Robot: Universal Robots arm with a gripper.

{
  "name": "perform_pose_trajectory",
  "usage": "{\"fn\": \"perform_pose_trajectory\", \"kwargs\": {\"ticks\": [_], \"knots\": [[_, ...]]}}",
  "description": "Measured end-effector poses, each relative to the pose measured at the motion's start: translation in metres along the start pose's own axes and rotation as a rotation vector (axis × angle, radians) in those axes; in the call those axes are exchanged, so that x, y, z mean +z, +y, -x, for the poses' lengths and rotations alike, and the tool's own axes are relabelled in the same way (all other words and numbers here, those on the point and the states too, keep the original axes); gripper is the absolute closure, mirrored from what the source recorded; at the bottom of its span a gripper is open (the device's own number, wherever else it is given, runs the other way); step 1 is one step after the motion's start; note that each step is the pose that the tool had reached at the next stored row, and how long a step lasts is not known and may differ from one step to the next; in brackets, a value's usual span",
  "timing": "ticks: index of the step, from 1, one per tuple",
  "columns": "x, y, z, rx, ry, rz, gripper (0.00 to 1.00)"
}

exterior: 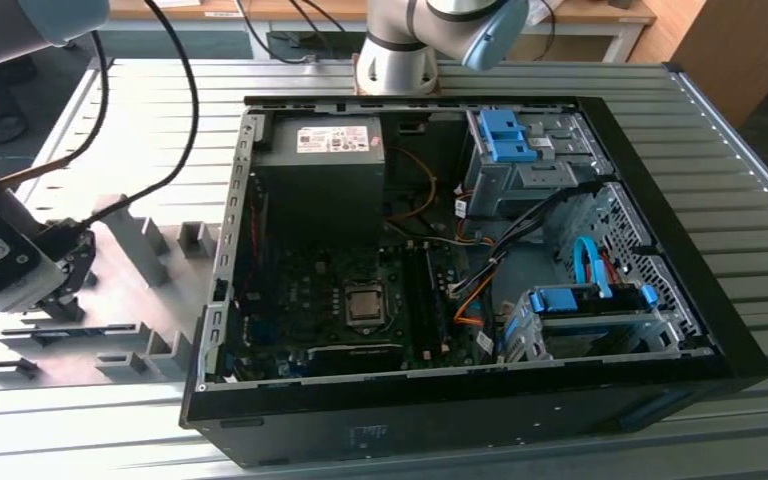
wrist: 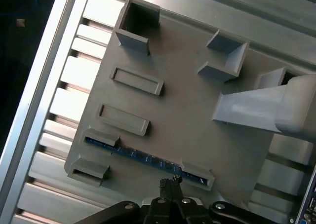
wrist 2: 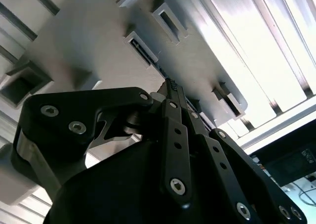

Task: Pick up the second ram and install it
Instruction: 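Pick up the second ram and move it above second insertion slot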

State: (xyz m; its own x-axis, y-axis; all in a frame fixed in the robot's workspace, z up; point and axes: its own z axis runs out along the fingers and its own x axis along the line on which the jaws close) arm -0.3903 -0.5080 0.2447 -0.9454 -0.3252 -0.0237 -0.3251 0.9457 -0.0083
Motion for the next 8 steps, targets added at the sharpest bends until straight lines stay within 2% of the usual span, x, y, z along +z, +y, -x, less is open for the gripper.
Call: {"fn": "perform_pose_trajectory", "kwargs": {"ticks": [8], "knots": [[0.0000, 0.0000, 0.0000, -0.114, -0.0009, 0.0027, 0.90]]}}
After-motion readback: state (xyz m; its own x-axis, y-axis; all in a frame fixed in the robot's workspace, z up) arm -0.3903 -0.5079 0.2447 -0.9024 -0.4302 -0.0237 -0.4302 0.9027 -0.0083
